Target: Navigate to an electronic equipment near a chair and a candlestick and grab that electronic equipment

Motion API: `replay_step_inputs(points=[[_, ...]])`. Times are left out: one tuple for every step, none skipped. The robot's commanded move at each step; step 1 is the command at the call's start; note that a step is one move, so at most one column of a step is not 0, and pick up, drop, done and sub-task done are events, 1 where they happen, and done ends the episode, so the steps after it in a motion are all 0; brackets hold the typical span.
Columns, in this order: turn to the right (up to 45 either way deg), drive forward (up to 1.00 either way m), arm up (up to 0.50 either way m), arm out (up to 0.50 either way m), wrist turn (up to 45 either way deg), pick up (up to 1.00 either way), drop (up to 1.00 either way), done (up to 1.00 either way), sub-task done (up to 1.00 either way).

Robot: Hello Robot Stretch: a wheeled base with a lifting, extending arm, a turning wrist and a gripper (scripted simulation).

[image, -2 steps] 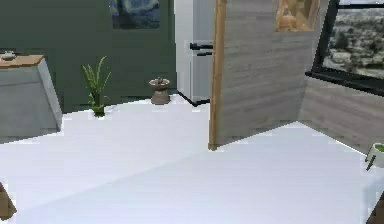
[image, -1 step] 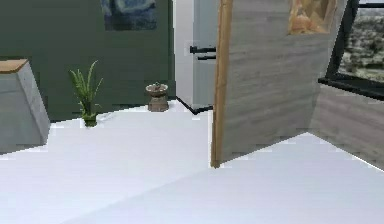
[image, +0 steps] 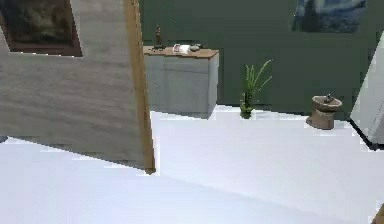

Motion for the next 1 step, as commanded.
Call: replay_step_inputs(points=[[-39.0,0.00,0.00,0.00,0.0,0.00,0.00,0.00,0.00]])
